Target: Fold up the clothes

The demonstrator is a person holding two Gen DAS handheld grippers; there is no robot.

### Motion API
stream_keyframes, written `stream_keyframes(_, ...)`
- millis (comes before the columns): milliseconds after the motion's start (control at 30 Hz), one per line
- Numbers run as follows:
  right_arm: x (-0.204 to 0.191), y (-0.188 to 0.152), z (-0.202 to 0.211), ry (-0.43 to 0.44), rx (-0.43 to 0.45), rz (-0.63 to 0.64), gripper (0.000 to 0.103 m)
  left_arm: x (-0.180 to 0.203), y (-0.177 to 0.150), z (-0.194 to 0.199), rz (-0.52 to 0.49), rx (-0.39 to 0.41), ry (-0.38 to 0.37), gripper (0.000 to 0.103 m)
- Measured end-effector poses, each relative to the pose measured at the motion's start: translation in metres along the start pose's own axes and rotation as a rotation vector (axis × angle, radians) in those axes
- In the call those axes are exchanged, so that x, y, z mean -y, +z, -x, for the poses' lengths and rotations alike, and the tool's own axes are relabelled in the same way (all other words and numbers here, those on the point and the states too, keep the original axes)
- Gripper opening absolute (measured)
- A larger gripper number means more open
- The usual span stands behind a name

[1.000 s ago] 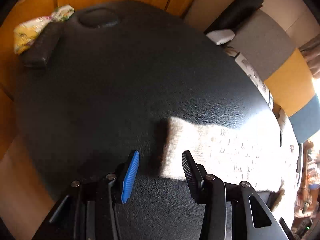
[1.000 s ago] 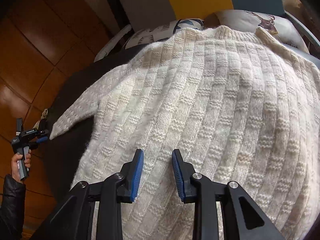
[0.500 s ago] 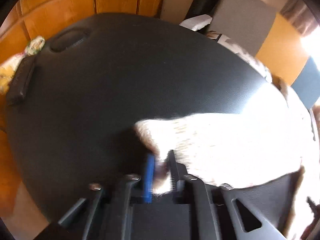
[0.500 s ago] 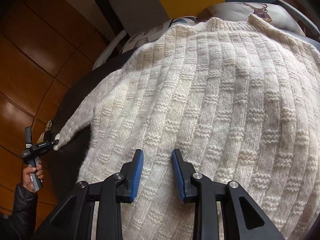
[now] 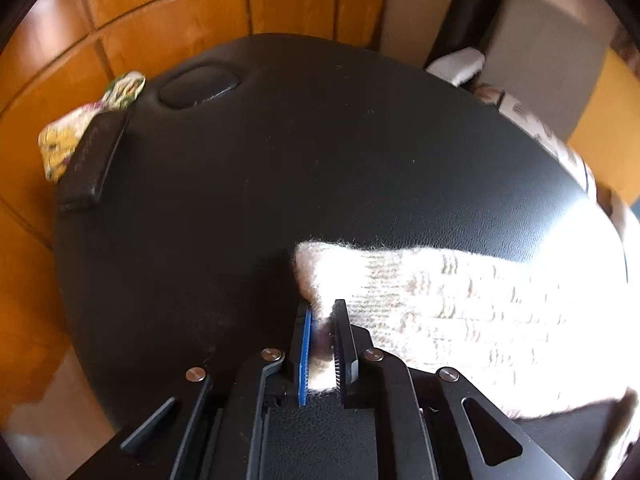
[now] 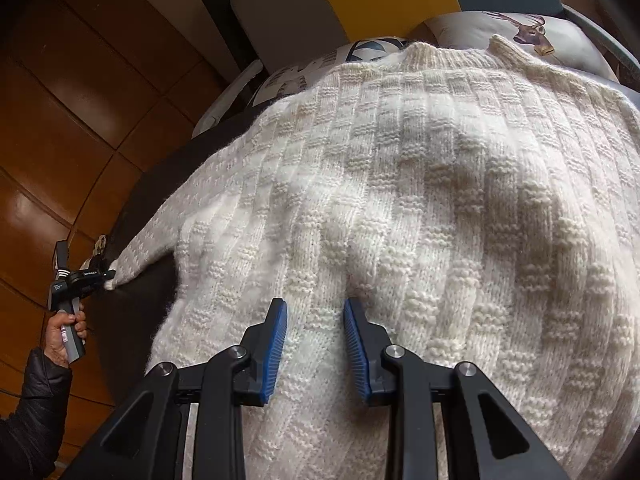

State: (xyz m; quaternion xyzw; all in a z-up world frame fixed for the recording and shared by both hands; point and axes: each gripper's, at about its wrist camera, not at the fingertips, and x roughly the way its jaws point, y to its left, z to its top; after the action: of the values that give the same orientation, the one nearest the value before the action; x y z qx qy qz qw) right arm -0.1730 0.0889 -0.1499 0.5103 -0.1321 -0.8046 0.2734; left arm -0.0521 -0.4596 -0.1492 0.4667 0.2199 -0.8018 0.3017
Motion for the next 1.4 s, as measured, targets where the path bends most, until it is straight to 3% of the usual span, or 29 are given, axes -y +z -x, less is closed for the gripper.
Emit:
stream_keyframes(67, -0.002, 0.002, 0.0, 0.001, -0.015, -0.02, 0.03, -0.005, 0.002, 0.007, 0.051, 0.0, -0.014, 0.017)
stream_keyframes(167, -0.009, 0.005, 0.004, -0.013, -0.019, -0.036, 0.03, -0.011, 0.002, 0.043, 0.099, 0.093, 0.013, 0.018)
stream_keyframes(200, -0.013, 0.004, 0.009, -0.012, -0.004, -0.023, 0.03, -0.009, -0.002, 0.056, 0.106, 0.114, -0.011, 0.018)
stream_keyframes(233, -0.016, 0.004, 0.013, -0.007, 0.006, -0.016, 0.03, -0.006, -0.007, 0.066, 0.099, 0.117, -0.086, 0.021)
stream_keyframes(333, -0.025, 0.001, 0.019, 0.006, 0.023, 0.004, 0.03, 0.034, -0.042, 0.088, -0.029, 0.038, -0.431, 0.027)
stream_keyframes(433, -0.033, -0.006, 0.026, 0.006, 0.022, 0.016, 0.03, 0.089, -0.099, 0.093, -0.203, -0.11, -0.653, 0.027)
stream_keyframes(500, -0.036, -0.015, 0.03, -0.001, 0.021, 0.018, 0.031, 0.121, -0.137, 0.088, -0.269, -0.21, -0.746, 0.027)
stream_keyframes(600, -0.037, -0.031, 0.039, 0.015, 0.011, 0.01, 0.031, 0.163, -0.184, 0.078, -0.311, -0.327, -0.786, 0.027)
stream_keyframes(733, -0.063, -0.062, 0.06, 0.165, -0.034, 0.109, 0.035, 0.179, -0.212, 0.067, -0.254, -0.425, -0.844, 0.027)
stream_keyframes(867, -0.106, -0.1, 0.062, 0.228, -0.124, 0.259, 0.038, 0.162, -0.224, 0.081, -0.197, -0.415, -0.83, 0.028)
stream_keyframes(933, -0.131, -0.118, 0.061, 0.223, -0.126, 0.331, 0.041, 0.147, -0.225, 0.087, -0.163, -0.396, -0.81, 0.031)
stream_keyframes(1033, -0.16, -0.131, 0.048, 0.155, -0.125, 0.372, 0.044, 0.121, -0.232, 0.102, -0.137, -0.354, -0.763, 0.037)
stream_keyframes(1167, -0.172, -0.131, 0.011, 0.043, -0.16, 0.312, 0.044, 0.096, -0.234, 0.112, -0.133, -0.314, -0.738, 0.043)
stream_keyframes(1233, -0.177, -0.134, -0.013, -0.081, -0.2, 0.327, 0.045, 0.108, -0.229, 0.105, -0.148, -0.306, -0.729, 0.044)
stream_keyframes(1300, -0.191, -0.145, -0.015, -0.149, -0.133, 0.429, 0.045, 0.11, -0.226, 0.105, -0.166, -0.301, -0.718, 0.045)
stream_keyframes(1367, -0.205, -0.158, -0.02, -0.224, -0.121, 0.566, 0.045, 0.112, -0.222, 0.105, -0.188, -0.288, -0.703, 0.045)
stream_keyframes(1400, -0.205, -0.159, -0.02, -0.227, -0.12, 0.573, 0.042, 0.115, -0.223, 0.106, -0.191, -0.286, -0.711, 0.046)
